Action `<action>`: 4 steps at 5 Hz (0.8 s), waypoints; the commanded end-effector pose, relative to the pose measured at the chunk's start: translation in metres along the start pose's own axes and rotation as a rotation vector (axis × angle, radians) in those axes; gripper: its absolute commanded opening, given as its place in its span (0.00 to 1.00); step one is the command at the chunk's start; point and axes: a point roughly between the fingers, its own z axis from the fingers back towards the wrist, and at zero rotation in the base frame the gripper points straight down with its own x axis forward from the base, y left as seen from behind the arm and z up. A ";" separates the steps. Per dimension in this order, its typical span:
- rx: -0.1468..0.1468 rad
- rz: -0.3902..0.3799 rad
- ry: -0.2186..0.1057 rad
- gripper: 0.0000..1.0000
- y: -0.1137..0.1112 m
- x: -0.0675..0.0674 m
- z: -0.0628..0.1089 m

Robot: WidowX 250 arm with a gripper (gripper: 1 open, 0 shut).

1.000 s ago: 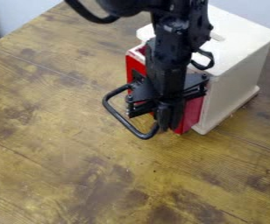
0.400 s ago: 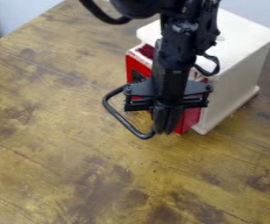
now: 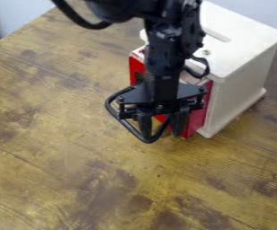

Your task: Close the drawer

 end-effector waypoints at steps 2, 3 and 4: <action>0.054 0.092 -0.045 1.00 0.026 0.029 -0.011; 0.081 0.112 -0.032 1.00 0.035 0.032 -0.017; 0.097 0.134 -0.014 1.00 0.044 0.033 -0.022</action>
